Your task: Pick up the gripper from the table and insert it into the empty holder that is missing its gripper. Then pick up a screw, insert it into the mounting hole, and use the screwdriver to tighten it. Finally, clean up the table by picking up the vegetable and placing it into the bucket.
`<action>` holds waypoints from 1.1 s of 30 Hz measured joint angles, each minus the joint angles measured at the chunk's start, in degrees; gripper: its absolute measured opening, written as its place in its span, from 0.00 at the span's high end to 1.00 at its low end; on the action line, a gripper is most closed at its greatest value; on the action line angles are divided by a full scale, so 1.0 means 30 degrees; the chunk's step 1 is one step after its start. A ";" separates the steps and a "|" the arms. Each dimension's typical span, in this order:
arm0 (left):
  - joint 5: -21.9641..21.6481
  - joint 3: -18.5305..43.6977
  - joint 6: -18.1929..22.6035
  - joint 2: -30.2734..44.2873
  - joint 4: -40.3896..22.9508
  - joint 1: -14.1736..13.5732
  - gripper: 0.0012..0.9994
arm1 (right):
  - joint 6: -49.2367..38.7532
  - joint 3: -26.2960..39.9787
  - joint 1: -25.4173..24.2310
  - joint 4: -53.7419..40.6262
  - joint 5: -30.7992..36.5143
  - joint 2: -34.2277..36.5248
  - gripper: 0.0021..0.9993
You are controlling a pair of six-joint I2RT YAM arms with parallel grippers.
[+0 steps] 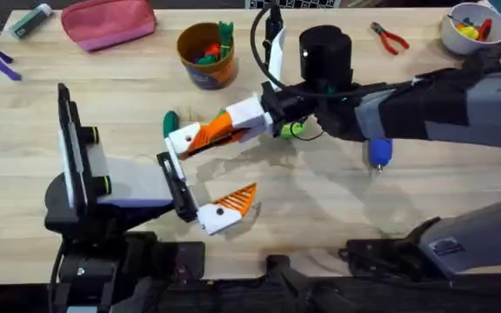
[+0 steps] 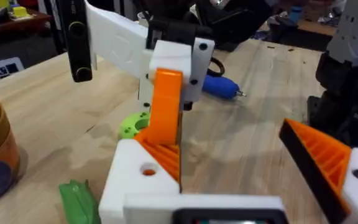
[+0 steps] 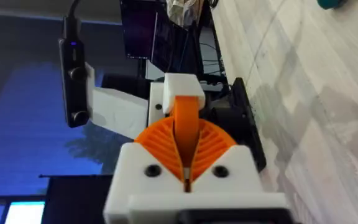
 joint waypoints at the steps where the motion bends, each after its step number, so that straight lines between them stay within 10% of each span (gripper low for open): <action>1: 0.0000 0.0000 0.0000 0.0000 0.0004 0.0000 0.01 | 0.0050 0.0000 0.0000 -0.0018 0.0024 0.0000 0.90; 8: 0.0226 0.0000 0.0095 -0.0007 -0.0011 -0.0044 0.01 | -0.0011 -0.0006 0.0217 -0.0107 0.1038 0.0015 0.03; 25: 0.0233 0.0000 0.0146 -0.0007 -0.0011 -0.0044 0.01 | -0.1312 -0.0007 -0.0743 -0.1382 0.1557 -0.0777 0.01; 33: 0.0233 0.0000 0.0146 -0.0007 -0.0011 -0.0044 0.01 | -0.7184 0.1260 -0.3547 -1.4720 0.5033 -0.5456 0.01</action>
